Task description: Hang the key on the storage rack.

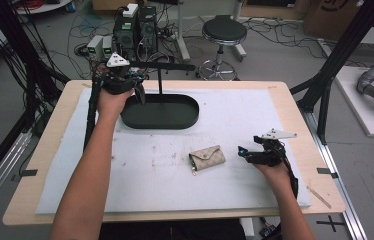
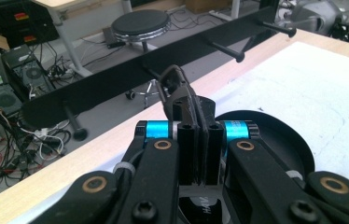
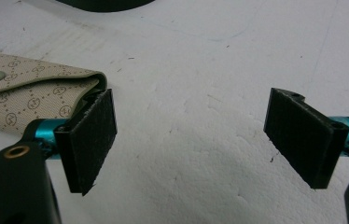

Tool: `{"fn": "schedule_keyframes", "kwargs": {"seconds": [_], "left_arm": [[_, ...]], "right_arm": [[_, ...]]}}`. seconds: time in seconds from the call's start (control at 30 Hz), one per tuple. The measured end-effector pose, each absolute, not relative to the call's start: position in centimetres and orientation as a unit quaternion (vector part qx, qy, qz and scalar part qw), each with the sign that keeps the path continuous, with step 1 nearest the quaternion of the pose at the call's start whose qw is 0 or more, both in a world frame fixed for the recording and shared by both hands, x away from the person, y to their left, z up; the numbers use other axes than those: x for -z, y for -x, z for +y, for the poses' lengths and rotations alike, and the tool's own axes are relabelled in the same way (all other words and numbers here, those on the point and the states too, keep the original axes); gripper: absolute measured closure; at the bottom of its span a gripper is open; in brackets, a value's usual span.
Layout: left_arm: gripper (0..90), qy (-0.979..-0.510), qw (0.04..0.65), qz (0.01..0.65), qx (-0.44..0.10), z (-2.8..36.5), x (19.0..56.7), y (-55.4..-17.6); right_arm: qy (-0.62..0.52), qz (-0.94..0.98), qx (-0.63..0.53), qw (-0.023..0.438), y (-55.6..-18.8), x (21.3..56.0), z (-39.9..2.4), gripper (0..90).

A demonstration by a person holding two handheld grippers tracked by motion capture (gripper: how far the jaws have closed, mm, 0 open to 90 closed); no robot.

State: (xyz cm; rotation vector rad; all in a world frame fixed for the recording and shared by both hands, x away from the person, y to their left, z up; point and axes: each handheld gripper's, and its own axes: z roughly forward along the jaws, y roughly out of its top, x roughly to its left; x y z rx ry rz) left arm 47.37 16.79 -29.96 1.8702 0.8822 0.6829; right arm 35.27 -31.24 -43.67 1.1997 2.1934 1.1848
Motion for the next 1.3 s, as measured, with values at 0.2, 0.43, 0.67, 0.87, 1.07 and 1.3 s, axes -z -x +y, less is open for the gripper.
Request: {"fn": "schedule_keyframes", "kwargs": {"seconds": [0.2, 0.43, 0.67, 0.87, 1.07, 1.3], "left_arm": [[87.8, -0.763, 0.464, 0.36, -0.27, 16.2, 30.6, -47.9], [87.8, -0.763, 0.466, 0.36, -0.266, 15.7, 31.0, -48.4], [87.7, -0.767, 0.46, 0.362, -0.262, 15.3, 31.4, -49.1], [80.2, -0.762, 0.473, 0.369, -0.242, 15.5, 31.7, -49.6], [62.7, -0.758, 0.485, 0.371, -0.228, 16.1, 31.8, -48.8], [44.6, -0.755, 0.501, 0.369, -0.207, 17.6, 32.7, -46.3]], "right_arm": [[-0.426, 0.779, -0.421, 0.186, -35.3, 43.7, -31.3, 17.4], [-0.427, 0.779, -0.42, 0.184, -35.3, 43.7, -31.3, 17.4], [-0.427, 0.779, -0.421, 0.185, -35.3, 43.7, -31.3, 17.4], [-0.427, 0.778, -0.421, 0.185, -35.3, 43.7, -31.4, 17.4], [-0.432, 0.776, -0.422, 0.183, -35.2, 43.7, -31.6, 17.4], [-0.427, 0.778, -0.422, 0.187, -35.1, 43.7, -31.4, 17.4]]}}
